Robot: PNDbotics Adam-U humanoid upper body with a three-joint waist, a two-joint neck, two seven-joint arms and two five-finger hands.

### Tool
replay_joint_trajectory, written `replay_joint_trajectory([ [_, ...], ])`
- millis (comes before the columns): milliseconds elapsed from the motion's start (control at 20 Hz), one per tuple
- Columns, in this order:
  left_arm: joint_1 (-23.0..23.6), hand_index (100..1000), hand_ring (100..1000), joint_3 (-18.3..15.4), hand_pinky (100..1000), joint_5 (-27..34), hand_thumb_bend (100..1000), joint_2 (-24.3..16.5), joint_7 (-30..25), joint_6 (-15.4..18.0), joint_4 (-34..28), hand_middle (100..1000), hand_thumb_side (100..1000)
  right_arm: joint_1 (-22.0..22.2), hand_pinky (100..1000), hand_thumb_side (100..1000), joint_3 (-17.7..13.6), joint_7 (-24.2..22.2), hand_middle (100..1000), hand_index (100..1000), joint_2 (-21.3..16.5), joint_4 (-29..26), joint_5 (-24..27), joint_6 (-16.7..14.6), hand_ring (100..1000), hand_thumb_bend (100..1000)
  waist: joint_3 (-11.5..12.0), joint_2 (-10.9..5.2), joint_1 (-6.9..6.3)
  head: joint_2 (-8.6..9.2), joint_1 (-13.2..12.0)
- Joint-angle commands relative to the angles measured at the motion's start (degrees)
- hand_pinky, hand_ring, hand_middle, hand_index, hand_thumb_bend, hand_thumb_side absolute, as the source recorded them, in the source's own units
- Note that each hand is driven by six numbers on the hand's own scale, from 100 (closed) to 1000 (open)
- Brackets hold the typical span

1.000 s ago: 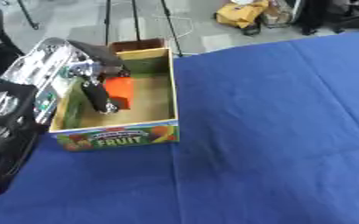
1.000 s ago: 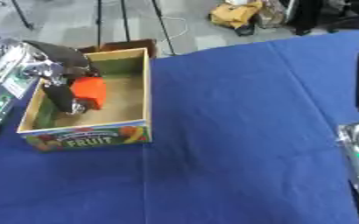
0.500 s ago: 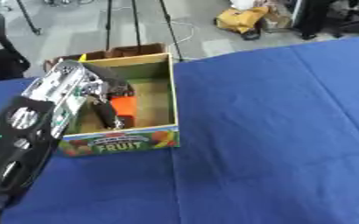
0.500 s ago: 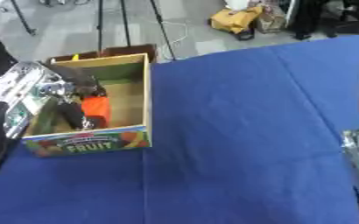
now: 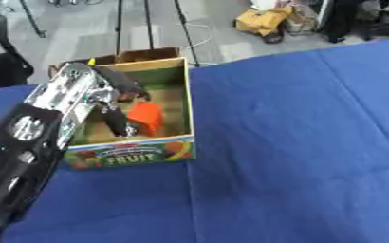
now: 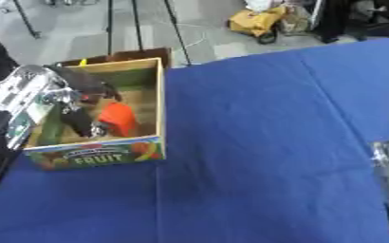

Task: Pick up objects on the table and place them in the box.

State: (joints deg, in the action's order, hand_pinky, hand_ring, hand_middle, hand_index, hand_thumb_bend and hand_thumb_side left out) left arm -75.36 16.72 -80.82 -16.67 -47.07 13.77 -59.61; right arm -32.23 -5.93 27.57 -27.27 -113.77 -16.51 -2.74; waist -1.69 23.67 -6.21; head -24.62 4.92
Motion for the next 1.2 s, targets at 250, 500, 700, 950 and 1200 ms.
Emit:
replay_joint_trajectory([
  [250, -1.65, 950, 940, -3.49, 852, -1.21, 269, -3.32, 8.77, -1.53, -10.62, 905, 487, -0.11, 734, 1000, -0.29, 0.11, 680, 803, -0.70, -0.83, 0.26, -0.05, 690, 255, 0.80, -2.41, 0.72, -0.78, 0.60],
  [500, 1.71, 909, 841, -6.66, 717, 10.20, 184, -7.77, 21.23, -9.15, -26.92, 830, 751, 0.07, 732, 1000, -0.54, 0.37, 682, 802, -1.12, -0.83, 0.14, -0.21, 691, 259, 2.17, -3.11, 1.14, -2.00, 2.00],
  [700, 6.94, 893, 790, -9.32, 662, 23.05, 138, -11.81, 33.17, -17.09, -39.34, 781, 834, 0.43, 730, 1000, -0.86, 0.71, 682, 801, -1.16, -0.83, 0.01, -0.19, 692, 251, 3.67, -3.96, 1.46, -3.16, 3.39],
  [950, 14.43, 847, 720, -12.66, 602, 35.19, 100, -13.58, 37.48, -22.49, -48.35, 700, 831, 0.55, 727, 1000, -1.16, 1.19, 685, 801, -0.65, -0.83, -0.21, -0.16, 694, 247, 5.26, -5.45, 2.34, -4.84, 4.12],
  [1200, 22.69, 864, 687, -15.46, 577, 53.35, 202, -12.56, 49.03, -22.18, -54.65, 686, 900, 0.53, 727, 1000, -1.39, 1.47, 690, 802, -0.11, -0.83, -0.52, -0.18, 699, 255, 6.54, -7.30, 3.57, -7.30, 4.10],
])
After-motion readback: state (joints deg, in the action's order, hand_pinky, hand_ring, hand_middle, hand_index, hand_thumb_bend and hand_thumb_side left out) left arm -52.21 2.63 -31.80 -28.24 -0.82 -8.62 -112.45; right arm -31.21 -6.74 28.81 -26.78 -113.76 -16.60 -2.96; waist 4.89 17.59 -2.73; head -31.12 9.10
